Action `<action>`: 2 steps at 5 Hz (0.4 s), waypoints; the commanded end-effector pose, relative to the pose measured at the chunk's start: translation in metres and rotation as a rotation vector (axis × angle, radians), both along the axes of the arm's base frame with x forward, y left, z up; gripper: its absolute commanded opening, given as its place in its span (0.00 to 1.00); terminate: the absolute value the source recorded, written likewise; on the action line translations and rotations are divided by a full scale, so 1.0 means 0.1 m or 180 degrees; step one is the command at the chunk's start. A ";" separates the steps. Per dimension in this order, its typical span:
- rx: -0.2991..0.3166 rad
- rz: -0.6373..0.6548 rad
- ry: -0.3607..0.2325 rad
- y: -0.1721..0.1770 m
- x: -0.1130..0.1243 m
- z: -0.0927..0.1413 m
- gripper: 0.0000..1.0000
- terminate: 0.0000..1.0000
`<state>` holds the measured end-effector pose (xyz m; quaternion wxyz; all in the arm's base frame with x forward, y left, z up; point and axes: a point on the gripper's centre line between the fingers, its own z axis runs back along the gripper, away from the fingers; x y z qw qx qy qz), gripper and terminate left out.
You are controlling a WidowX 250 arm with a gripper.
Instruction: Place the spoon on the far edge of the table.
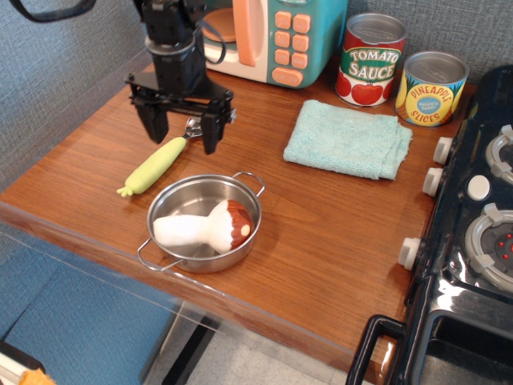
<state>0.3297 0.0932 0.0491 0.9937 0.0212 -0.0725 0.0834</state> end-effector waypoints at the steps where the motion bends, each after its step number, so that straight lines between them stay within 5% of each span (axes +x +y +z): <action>1: 0.0150 -0.0541 0.0271 0.21 0.02 -0.09 1.00 0.00; 2: 0.0188 -0.0549 0.0474 0.30 -0.03 -0.18 1.00 0.00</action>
